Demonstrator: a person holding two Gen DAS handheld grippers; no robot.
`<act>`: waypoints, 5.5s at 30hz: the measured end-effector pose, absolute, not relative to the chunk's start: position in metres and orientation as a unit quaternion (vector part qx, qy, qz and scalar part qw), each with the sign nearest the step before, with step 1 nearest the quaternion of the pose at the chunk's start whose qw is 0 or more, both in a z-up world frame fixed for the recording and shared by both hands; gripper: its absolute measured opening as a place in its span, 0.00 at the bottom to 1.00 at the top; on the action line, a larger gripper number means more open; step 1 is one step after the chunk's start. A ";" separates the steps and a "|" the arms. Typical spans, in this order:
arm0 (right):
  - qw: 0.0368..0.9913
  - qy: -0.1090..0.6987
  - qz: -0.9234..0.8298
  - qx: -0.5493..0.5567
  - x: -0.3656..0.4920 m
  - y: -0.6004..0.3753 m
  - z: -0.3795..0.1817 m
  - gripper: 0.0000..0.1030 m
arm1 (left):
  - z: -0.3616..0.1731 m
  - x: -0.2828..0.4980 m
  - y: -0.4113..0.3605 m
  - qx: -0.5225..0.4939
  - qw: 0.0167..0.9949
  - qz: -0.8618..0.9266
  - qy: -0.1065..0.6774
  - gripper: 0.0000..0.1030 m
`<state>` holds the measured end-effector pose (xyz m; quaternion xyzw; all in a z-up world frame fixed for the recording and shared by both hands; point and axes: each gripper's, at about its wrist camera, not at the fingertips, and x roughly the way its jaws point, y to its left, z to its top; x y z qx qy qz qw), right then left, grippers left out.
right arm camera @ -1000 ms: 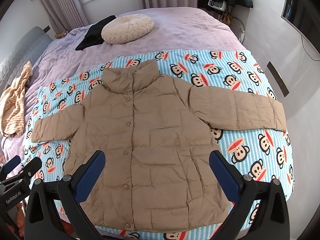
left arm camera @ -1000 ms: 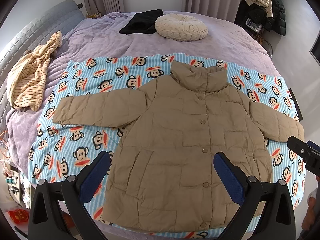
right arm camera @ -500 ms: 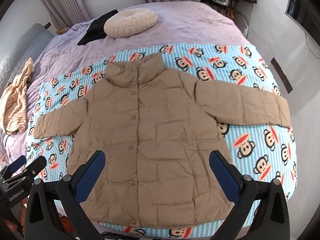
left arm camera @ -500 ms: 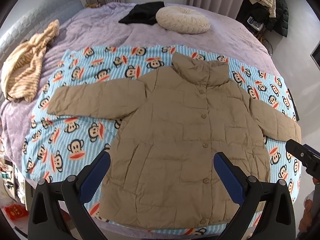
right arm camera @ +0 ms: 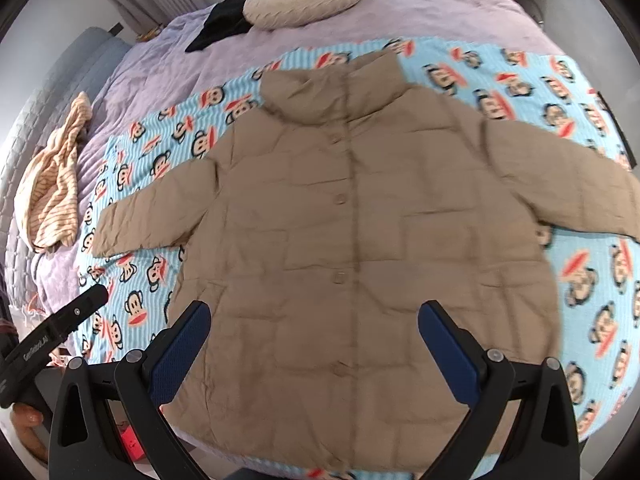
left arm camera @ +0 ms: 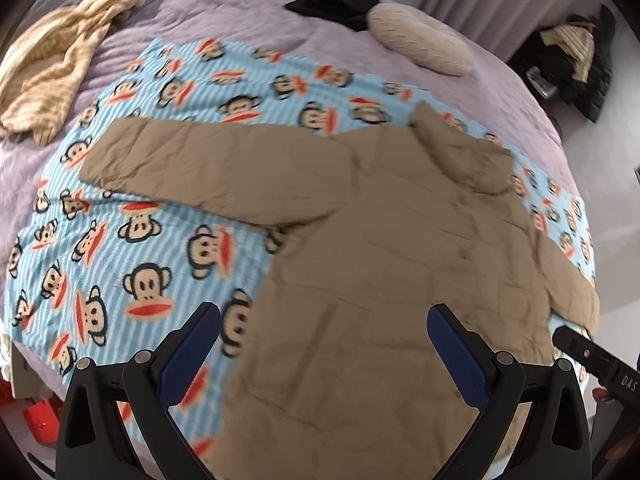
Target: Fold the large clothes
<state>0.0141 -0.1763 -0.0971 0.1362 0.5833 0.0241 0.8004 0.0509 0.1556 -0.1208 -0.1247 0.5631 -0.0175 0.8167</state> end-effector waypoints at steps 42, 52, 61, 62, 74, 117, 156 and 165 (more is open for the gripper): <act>0.775 0.584 0.167 0.173 0.184 0.017 -0.273 0.25 | -0.180 0.194 0.320 -0.248 0.881 -0.073 0.396 0.07; 0.761 0.590 0.196 0.183 0.178 0.001 -0.275 0.22 | -0.131 0.203 0.151 -0.134 0.886 -0.213 0.389 0.07; 0.795 0.561 0.060 0.224 0.103 -0.182 -0.239 0.22 | -0.191 0.175 -0.042 0.051 0.860 -0.253 0.439 0.07; 0.794 0.563 0.038 0.227 0.095 -0.202 -0.240 0.22 | -0.205 0.169 -0.055 0.074 0.856 -0.248 0.447 0.07; 0.789 0.571 0.006 0.225 0.093 -0.229 -0.239 0.39 | -0.196 0.118 0.001 0.067 0.867 -0.200 0.452 0.90; 0.789 0.470 -0.137 0.371 0.114 -0.262 -0.247 0.70 | -0.255 0.264 0.171 -0.160 0.821 -0.129 0.533 0.14; 0.781 0.504 -0.052 0.365 0.043 -0.325 -0.226 0.55 | -0.195 0.143 0.024 0.037 0.845 -0.114 0.521 0.91; 0.757 0.474 -0.113 0.435 -0.023 -0.419 -0.228 0.77 | -0.190 0.109 -0.085 0.059 0.836 -0.159 0.521 0.99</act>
